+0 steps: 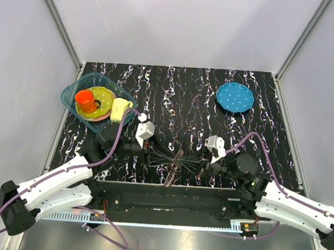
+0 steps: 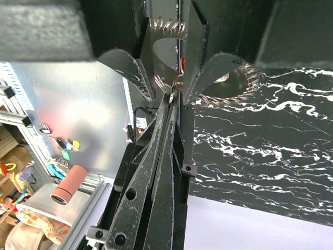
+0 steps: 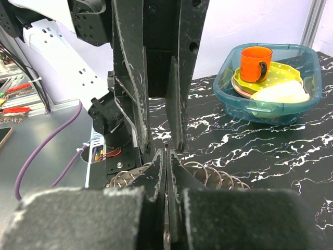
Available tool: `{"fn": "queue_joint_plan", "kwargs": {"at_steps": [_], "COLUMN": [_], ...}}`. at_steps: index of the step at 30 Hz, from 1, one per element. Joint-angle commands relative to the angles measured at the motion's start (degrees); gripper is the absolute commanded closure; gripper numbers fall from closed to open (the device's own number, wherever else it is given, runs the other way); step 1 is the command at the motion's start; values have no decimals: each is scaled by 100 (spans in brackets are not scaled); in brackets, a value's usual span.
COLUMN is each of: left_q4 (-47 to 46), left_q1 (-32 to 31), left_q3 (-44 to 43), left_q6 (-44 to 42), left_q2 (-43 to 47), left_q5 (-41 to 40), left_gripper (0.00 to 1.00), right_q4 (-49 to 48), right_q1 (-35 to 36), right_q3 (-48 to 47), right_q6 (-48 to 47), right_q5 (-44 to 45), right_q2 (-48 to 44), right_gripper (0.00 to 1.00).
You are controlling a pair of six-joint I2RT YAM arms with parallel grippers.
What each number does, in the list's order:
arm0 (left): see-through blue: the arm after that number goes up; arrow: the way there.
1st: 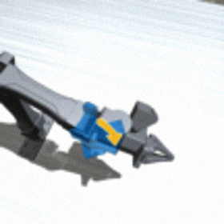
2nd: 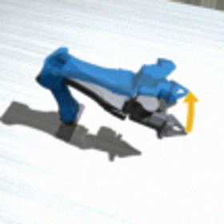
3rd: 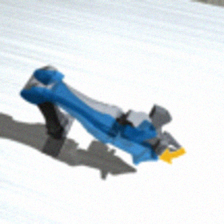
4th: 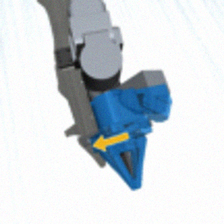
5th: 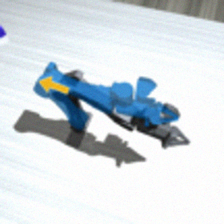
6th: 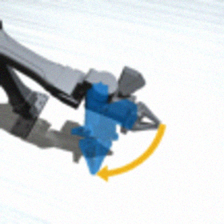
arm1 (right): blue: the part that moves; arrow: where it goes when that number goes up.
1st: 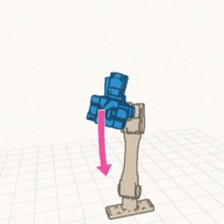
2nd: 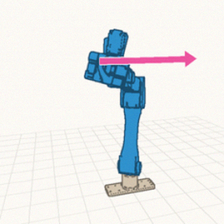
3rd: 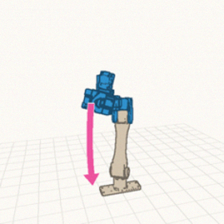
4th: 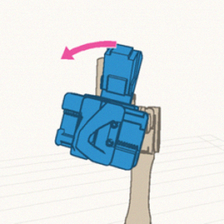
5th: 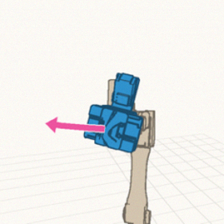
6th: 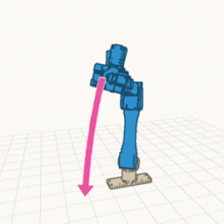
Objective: Remove the keys from the keyring
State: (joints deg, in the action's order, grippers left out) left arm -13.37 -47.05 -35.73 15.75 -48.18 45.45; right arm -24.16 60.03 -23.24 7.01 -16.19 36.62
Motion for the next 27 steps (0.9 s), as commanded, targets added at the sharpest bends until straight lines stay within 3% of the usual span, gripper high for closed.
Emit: {"fn": "queue_joint_plan", "kwargs": {"at_steps": [1, 9, 13, 15, 19, 21, 27], "left_q4": [-245, -219, -202, -123, 263, 868, 2662], "left_q1": [29, 20, 20, 29, 29, 29, 29], "left_q3": [-101, -31, -48, -84, -259, -495, -1252], "left_q6": [69, 25, -28, -63, -282, -606, -1529], "left_q2": [-147, -95, -103, -130, -183, -174, -376], "left_q5": [412, 307, 227, 219, 96, -236, -730], "left_gripper": [70, 73, 83, 100, 100, 100, 100], "right_q4": [-598, -598, -625, -634, -127, 488, 2712], "right_q1": [-35, -35, -35, -35, -35, -44, -44], "right_q3": [-312, -303, -286, -268, -391, -732, -1637], "right_q6": [55, 64, 90, 117, 231, 196, -93], "right_q5": [-95, -43, -52, -43, 246, 370, 564], "right_q2": [-15, -6, 29, 21, -6, -6, 20], "right_gripper": [100, 100, 100, 100, 100, 85, 66]}}
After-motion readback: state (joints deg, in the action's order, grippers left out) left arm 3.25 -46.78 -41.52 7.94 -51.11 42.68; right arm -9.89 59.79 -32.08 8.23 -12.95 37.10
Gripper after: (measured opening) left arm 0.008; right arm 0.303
